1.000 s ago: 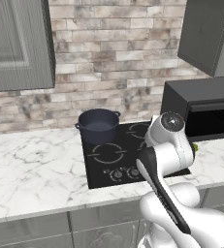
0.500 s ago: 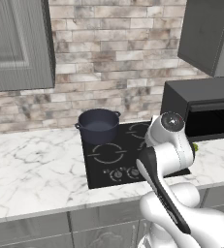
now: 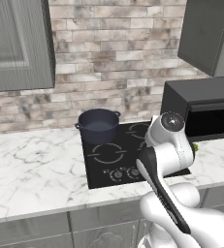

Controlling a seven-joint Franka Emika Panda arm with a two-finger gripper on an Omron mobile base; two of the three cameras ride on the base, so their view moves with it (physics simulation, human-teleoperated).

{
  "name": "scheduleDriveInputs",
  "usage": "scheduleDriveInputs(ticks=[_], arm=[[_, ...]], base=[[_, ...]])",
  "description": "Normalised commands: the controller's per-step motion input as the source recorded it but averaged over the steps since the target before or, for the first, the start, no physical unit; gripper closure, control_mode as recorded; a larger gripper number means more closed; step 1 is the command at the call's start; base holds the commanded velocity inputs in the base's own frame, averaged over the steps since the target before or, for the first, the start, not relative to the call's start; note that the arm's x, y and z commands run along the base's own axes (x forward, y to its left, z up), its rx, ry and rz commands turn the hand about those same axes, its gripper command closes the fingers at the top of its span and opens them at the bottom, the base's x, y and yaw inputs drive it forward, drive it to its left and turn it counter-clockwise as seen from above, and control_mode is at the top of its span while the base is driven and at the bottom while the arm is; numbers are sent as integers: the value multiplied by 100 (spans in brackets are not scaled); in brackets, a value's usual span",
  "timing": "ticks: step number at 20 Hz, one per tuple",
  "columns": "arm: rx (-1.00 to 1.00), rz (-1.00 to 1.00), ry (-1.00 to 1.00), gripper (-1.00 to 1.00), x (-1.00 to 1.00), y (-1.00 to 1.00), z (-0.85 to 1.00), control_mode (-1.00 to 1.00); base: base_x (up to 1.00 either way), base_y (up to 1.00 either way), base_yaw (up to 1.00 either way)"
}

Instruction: Turn on the burner for the pot on the stove. Wait thirty seconds for the pot to heat up. Then add the broccoli to the pot.

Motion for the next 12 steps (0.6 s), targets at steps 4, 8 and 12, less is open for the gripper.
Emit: scheduleDriveInputs(ticks=[4, 8, 12], arm=[[0, 0, 0, -100, 0, 0, 0, -100], [0, 0, 0, -100, 0, 0, 0, -100], [0, 0, 0, -100, 0, 0, 0, -100]], base=[[0, 0, 0], [0, 0, 0], [0, 0, 0]])
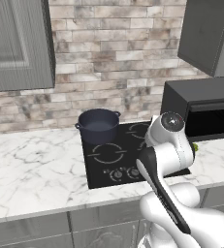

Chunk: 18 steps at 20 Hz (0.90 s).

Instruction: Turn on the burner for the pot on the stove. Wait thirty seconds for the pot to heat up. Then add the broccoli to the pot.

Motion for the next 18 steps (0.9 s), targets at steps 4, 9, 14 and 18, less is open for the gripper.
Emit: scheduleDriveInputs(ticks=[4, 9, 14, 18], arm=[[0, 0, 0, -100, 0, 0, 0, -100], [0, 0, 0, -100, 0, 0, 0, -100], [0, 0, 0, -100, 0, 0, 0, -100], [0, 0, 0, -100, 0, 0, 0, -100]], base=[[0, 0, 0], [0, 0, 0], [0, 0, 0], [0, 0, 0]])
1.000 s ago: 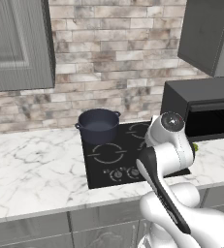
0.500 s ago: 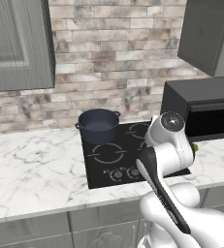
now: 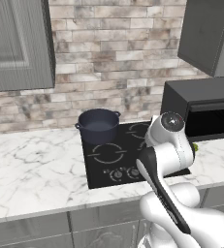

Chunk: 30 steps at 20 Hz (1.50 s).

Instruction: Turn on the burner for the pot on the stove. Wait thirty seconds for the pot to heat up. Then add the broccoli to the pot.

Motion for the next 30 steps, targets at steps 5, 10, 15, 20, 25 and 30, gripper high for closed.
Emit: scheduleDriveInputs(ticks=[5, 10, 15, 20, 25, 30], arm=[[0, 0, 0, -100, 0, 0, 0, -100], [0, 0, 0, -100, 0, 0, 0, -100], [0, 0, 0, -100, 0, 0, 0, -100], [0, 0, 0, -100, 0, 0, 0, -100], [0, 0, 0, -100, 0, 0, 0, -100], [0, 0, 0, -100, 0, 0, 0, -100]], base=[[0, 0, 0], [0, 0, 0], [0, 0, 0], [0, 0, 0], [0, 0, 0], [0, 0, 0]])
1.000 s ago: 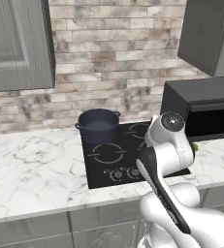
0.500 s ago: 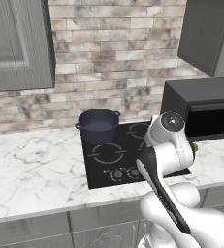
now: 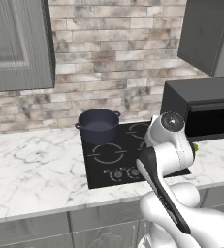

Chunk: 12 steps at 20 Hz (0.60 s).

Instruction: Turn on the burner for the pot on the stove. Wait thirty seconds for the pot to heat up. Then add the broccoli to the pot.

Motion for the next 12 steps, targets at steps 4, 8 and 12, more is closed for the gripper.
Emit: scheduleDriveInputs(ticks=[4, 8, 12], arm=[[0, 0, 0, -100, 0, 0, 0, -100], [0, 0, 0, -100, 0, 0, 0, -100], [0, 0, 0, -100, 0, 0, 0, -100]], base=[[0, 0, 0], [0, 0, 0], [0, 0, 0]])
